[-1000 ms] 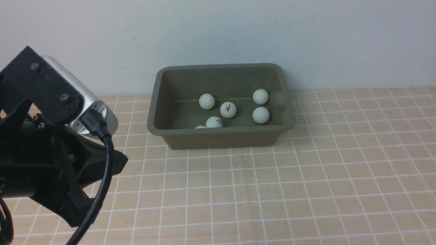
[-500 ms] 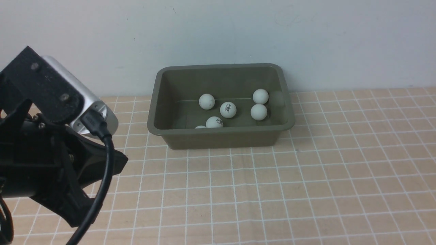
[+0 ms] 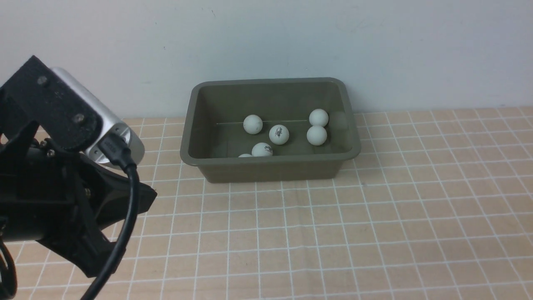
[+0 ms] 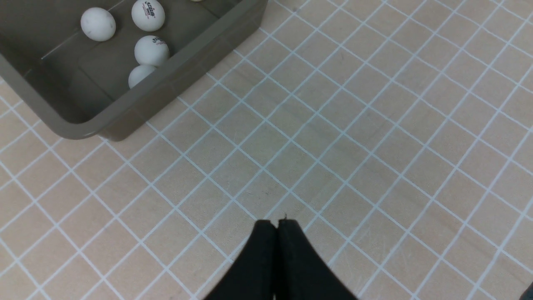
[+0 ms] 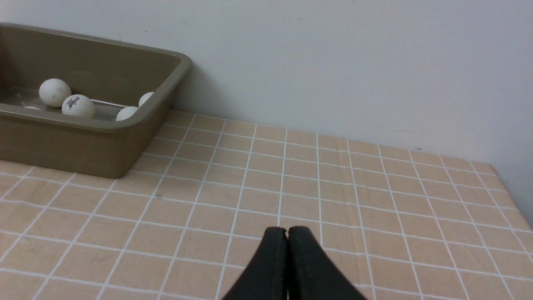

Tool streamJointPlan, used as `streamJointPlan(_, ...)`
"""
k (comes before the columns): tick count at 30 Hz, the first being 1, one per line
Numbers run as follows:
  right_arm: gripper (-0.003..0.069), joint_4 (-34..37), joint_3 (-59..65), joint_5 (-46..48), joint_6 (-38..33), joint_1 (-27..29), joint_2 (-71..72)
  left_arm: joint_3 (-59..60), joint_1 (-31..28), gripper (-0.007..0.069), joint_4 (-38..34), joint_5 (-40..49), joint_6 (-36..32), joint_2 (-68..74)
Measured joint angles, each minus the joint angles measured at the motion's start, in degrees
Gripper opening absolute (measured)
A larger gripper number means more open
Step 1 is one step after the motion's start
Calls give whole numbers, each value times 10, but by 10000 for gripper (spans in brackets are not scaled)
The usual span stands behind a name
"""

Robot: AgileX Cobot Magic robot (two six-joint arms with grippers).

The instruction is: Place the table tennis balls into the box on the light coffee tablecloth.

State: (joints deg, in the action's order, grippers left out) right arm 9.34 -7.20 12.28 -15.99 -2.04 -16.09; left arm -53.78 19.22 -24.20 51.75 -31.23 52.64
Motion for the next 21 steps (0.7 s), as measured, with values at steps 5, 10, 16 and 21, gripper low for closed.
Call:
streamJointPlan(5,-16,0,2,4,0,0,0,0,0,-69,-2,0,0,0)
streamJointPlan(10,-16,7,2,12,1,0,0,0,0,-69,-12,0,-4,0)
streamJointPlan(16,-15,8,2,36,1,0,0,0,0,-69,-26,-1,-5,0)
streamJointPlan(21,-15,8,2,54,1,0,0,0,0,-69,-45,-5,-5,0)
